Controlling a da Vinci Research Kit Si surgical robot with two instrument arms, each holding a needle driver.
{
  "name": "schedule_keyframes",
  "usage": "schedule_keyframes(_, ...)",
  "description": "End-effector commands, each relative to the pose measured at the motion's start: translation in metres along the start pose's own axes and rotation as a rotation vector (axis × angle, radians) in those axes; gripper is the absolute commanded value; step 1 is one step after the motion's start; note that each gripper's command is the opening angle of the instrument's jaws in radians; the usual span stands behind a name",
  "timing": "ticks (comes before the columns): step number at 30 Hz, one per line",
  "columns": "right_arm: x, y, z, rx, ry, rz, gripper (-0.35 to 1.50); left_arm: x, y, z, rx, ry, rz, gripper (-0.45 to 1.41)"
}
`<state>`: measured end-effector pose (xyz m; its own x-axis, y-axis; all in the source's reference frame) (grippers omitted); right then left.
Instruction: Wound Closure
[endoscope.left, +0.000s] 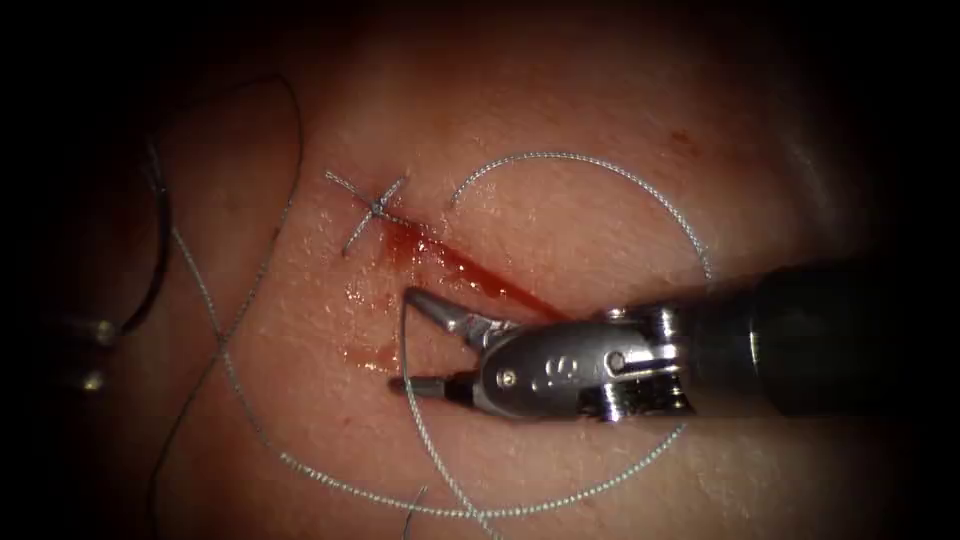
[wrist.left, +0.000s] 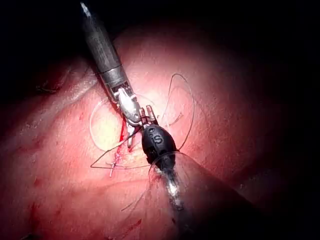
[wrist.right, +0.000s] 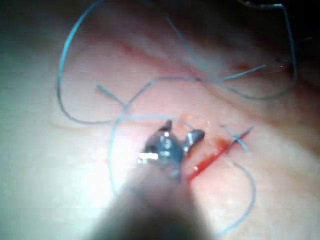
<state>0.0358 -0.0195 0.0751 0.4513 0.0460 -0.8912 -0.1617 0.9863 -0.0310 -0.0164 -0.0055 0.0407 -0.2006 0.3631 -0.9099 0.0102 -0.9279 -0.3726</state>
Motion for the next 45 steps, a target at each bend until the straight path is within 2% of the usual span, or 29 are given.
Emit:
schedule_keyframes(1, -0.0002, -0.0007, 0.0013, 0.003, -0.006, -0.005, 1.05, -0.0006, 0.0002, 0.0007, -0.003, 0.001, -0.002, -0.45)
schedule_keyframes(3, -0.0004, -0.0006, 0.0019, 0.0, -0.007, -0.005, 1.05, -0.0006, 0.0002, 0.0007, -0.003, 0.001, -0.002, -0.45)
schedule_keyframes(5, -0.0006, -0.0004, 0.0024, -0.003, -0.012, -0.006, 0.9, -0.0006, 0.0002, 0.0007, -0.003, 0.001, -0.002, -0.45)
schedule_keyframes(7, -0.0009, -0.0003, 0.0023, 0.008, -0.027, -0.009, 0.41, -0.0006, 0.0002, 0.0006, -0.004, 0.001, -0.002, -0.45)
schedule_keyframes(8, -0.0011, -0.0004, 0.0016, 0.012, -0.027, -0.012, -0.35, -0.0006, 0.0002, 0.0006, -0.004, 0.001, -0.002, -0.45)
schedule_keyframes(14, 0.0001, -0.0019, -0.0032, 0.011, -0.032, -0.008, -0.35, -0.0006, 0.0002, 0.0008, -0.003, 0.001, -0.002, -0.45)
schedule_keyframes(15, 0.001, -0.0029, -0.0049, 0.012, -0.026, -0.004, -0.35, -0.0006, 0.0002, 0.0008, -0.003, 0.001, -0.002, -0.45)
schedule_keyframes(20, 0.004, -0.0062, -0.0088, 0.03, -0.008, -0.003, -0.35, -0.0006, 0.0002, 0.0007, -0.004, 0.002, -0.001, -0.45)
schedule_keyframes(21, 0.0054, -0.0077, -0.0102, 0.038, -0.003, -0.003, -0.35, -0.0006, 0.0002, 0.0008, -0.003, 0.002, -0.001, -0.45)
schedule_keyframes(28, 0.0105, -0.0135, -0.0147, 0.093, 0.035, -0.009, -0.35, -0.0007, 0.0002, 0.0009, -0.003, 0.001, -0.001, -0.45)
schedule_keyframes(31, 0.0116, -0.0147, -0.0158, 0.098, 0.038, -0.011, -0.35, -0.0007, 0.0002, 0.0009, -0.002, 0.001, -0.001, -0.45)
schedule_keyframes(38, 0.0139, -0.0175, -0.0198, 0.228, 0.039, -0.046, -0.35, -0.0007, 0.0002, 0.0007, -0.005, 0.002, -0.001, -0.45)
schedule_keyframes(39, 0.014, -0.0176, -0.0201, 0.232, 0.04, -0.041, -0.16, -0.0007, 0.0002, 0.0007, -0.005, 0.002, -0.001, -0.45)
schedule_keyframes(40, 0.014, -0.0176, -0.0204, 0.234, 0.041, -0.041, 0.27, -0.0007, 0.0002, 0.0007, -0.005, 0.002, -0.001, -0.45)
schedule_keyframes(41, 0.0139, -0.0172, -0.0211, 0.222, 0.032, -0.039, 0.93, -0.0007, 0.0002, 0.0008, -0.004, 0.002, -0.001, -0.45)
schedule_keyframes(43, 0.0129, -0.0154, -0.0215, 0.19, 0.006, -0.023, 1.26, -0.0007, 0.0002, 0.0007, -0.004, 0.002, -0.001, -0.45)
schedule_keyframes(45, 0.0118, -0.0138, -0.0216, 0.179, -0.001, -0.013, 1.35, -0.0007, 0.0002, 0.0007, -0.005, 0.002, -0.001, -0.45)
